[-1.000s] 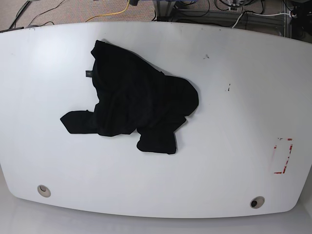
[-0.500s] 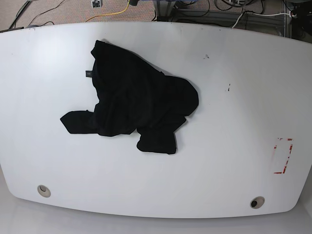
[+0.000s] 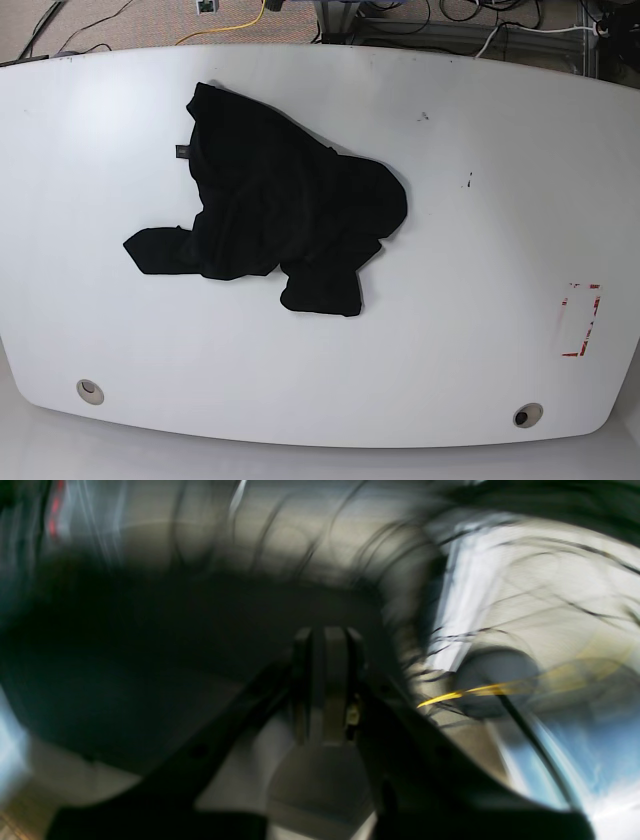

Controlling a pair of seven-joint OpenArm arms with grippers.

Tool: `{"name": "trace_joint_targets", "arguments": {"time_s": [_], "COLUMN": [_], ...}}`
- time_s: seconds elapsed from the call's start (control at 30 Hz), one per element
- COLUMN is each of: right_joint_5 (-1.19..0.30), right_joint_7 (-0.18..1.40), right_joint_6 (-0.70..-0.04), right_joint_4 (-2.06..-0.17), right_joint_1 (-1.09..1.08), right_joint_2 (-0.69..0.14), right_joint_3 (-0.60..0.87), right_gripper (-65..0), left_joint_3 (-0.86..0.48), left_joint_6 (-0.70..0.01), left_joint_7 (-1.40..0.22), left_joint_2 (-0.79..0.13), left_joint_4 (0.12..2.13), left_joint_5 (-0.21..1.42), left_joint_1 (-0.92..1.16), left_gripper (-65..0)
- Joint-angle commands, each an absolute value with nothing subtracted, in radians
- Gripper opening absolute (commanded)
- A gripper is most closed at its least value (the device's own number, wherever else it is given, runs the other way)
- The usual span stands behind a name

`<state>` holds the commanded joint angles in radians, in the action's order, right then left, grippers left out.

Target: Layout the t-shirt on the table in an organized manner, then fold the t-shirt properly

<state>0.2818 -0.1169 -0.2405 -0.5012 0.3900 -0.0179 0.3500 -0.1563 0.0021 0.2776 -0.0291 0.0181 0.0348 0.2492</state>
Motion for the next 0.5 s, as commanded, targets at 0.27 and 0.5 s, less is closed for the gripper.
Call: {"name": "trace_joint_targets", "arguments": {"time_s": [0.27,0.5], "right_joint_5": [0.299,0.304], "right_joint_7": [-0.13,-0.138], "right_joint_6": [-0.251,-0.26], "right_joint_4": [-0.394,-0.389], "right_joint_1": [0.358,0.365], "right_joint_2": [0.005,0.002], "right_joint_3": [0.351,0.35], "right_gripper": [-51.8,-52.0], "left_joint_3": [-0.123,-0.114], "left_joint_6": [0.001,-0.007], "left_joint_7": [0.351,0.344], "left_joint_2": [-0.021,-0.026], "left_joint_4": [0.0,0.0], "left_joint_5": [0.019,0.009], "left_joint_1": [0.172,0.188], "left_gripper": [-64.8,-64.2]}}
